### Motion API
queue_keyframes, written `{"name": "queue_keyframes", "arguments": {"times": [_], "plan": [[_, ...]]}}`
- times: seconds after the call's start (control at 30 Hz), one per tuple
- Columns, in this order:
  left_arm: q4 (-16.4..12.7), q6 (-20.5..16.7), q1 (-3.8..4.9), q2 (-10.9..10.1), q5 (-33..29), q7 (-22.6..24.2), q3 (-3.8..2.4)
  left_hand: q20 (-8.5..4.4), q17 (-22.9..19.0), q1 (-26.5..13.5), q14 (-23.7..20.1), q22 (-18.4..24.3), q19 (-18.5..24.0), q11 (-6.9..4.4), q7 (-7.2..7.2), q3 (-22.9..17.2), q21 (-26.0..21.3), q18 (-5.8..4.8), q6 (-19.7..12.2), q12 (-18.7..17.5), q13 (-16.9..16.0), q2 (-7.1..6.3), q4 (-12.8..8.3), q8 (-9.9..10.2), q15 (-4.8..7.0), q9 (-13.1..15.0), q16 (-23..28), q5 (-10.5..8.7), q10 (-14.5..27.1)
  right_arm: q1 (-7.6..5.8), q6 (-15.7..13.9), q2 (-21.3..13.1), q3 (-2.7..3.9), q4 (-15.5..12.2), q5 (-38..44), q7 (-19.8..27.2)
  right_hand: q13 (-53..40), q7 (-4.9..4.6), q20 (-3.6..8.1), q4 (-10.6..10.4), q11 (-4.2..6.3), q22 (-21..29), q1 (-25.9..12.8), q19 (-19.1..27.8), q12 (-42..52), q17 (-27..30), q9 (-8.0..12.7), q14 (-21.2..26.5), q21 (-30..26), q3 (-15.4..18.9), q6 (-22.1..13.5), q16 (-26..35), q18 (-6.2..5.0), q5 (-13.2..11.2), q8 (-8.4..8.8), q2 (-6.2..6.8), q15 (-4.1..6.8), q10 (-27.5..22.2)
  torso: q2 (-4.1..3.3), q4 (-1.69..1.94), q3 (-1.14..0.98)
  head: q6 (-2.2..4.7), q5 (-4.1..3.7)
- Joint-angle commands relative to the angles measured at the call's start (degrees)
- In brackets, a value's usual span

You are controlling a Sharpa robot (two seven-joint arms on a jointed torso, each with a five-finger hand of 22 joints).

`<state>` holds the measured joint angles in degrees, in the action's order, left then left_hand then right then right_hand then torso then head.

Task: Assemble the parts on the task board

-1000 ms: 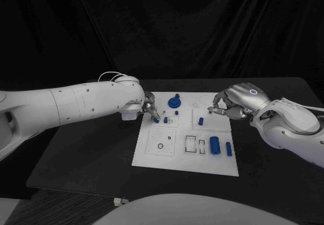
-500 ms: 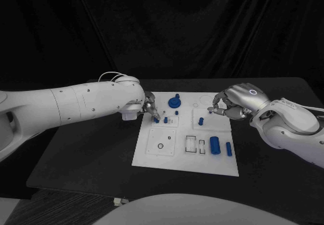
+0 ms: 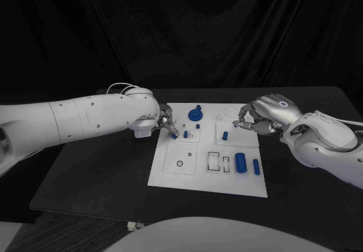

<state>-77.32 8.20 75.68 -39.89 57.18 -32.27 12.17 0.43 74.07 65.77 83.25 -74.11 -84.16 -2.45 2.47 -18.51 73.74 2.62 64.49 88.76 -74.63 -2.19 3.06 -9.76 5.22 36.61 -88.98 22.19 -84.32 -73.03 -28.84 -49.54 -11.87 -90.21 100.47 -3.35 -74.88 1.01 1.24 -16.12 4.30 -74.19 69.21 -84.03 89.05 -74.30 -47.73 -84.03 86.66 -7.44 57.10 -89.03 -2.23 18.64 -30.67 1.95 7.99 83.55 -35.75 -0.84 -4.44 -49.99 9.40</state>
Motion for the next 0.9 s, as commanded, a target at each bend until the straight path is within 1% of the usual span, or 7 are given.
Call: {"name": "queue_keyframes", "arguments": {"times": [0.03,0.27,0.43,0.6,0.9], "plan": [[-1.2,-4.1,-0.05,-0.7,-0.2,1.6,-0.03,0.10,15.9,0.9,6.8,-11.2,-0.1,-0.53,-1.06,-4.8,-0.8,0.87,0.8,1.2,-15.4,-0.12,-2.2,-0.2,0.75,1.1,-1.0,1.98,-5.7,0.21,-0.1,-0.1,0.05,0.0,0.1,-1.0,-15.1,-0.08,0.22,-0.3,0.11,-14.2,0.9,-3.5,1.0,-14.2,-0.9,-5.7,-0.8,-1.4,-0.2,-0.4,1.06,1.5,0.31,0.07,0.11,6.5,0.05,0.02,-0.02,-0.01,-0.08],[-3.7,-7.6,-0.01,-2.3,-0.2,3.2,-0.04,0.09,15.9,1.0,6.8,-11.0,0.1,-0.52,-1.04,-4.9,-1.3,0.96,0.7,1.2,-15.4,-0.26,-2.4,-0.2,0.75,1.2,-1.0,2.19,-5.7,0.34,0.0,-0.1,0.05,0.1,0.1,-1.0,-15.1,-0.08,0.22,-0.3,0.11,-14.2,0.9,-3.5,1.0,-14.2,-0.9,-5.7,-0.8,-1.4,-0.2,-0.4,1.06,1.5,0.31,0.07,0.11,6.5,0.06,0.01,-0.01,-0.01,-0.03],[-4.9,-9.9,0.00,-3.4,2.2,4.3,-0.03,0.09,15.7,0.9,6.7,-11.0,0.1,-0.50,-1.00,-4.9,-1.4,0.98,0.6,1.2,-15.4,-0.35,-2.5,-0.1,0.74,1.3,-0.8,2.17,-5.7,0.49,0.1,0.0,0.05,0.3,0.1,-1.0,-15.1,-0.08,0.22,-0.3,0.11,-14.2,0.9,-3.5,1.0,-14.2,-0.9,-5.7,-0.8,-1.4,-0.2,-0.4,1.06,1.5,0.31,0.07,0.11,6.5,0.16,-0.04,-0.06,-0.01,0.16],[-5.5,-12.3,-0.01,-4.3,3.8,5.4,-0.02,0.09,15.7,0.8,6.7,-11.0,0.1,-0.49,-0.97,-4.9,-1.4,0.98,0.6,1.2,-15.4,-0.38,-2.4,-0.1,0.74,1.3,-0.8,2.13,-5.7,0.63,0.1,0.1,0.05,0.4,0.1,-1.0,-15.1,-0.08,0.22,-0.3,0.11,-14.2,0.9,-3.5,1.0,-14.2,-0.9,-5.7,-0.8,-1.4,-0.2,-0.4,1.06,1.5,0.31,0.07,0.11,6.5,0.02,0.00,0.00,-0.01,0.19],[-5.2,-13.2,-0.28,-4.5,4.3,6.1,0.01,0.11,15.6,0.5,6.6,-11.0,0.1,-0.44,-0.91,-4.9,-1.5,0.99,0.5,1.2,-15.4,-0.22,-2.2,-0.1,0.71,1.4,-0.7,2.04,-5.7,0.71,0.2,0.1,0.05,0.4,0.1,-1.0,-15.1,-0.10,0.21,-0.3,0.10,-14.2,1.0,-3.5,1.0,-14.1,-0.9,-5.6,-1.0,-1.5,-0.1,-0.4,1.03,1.5,0.42,0.10,0.10,6.5,-0.01,0.02,-0.03,-0.01,0.21]]}}
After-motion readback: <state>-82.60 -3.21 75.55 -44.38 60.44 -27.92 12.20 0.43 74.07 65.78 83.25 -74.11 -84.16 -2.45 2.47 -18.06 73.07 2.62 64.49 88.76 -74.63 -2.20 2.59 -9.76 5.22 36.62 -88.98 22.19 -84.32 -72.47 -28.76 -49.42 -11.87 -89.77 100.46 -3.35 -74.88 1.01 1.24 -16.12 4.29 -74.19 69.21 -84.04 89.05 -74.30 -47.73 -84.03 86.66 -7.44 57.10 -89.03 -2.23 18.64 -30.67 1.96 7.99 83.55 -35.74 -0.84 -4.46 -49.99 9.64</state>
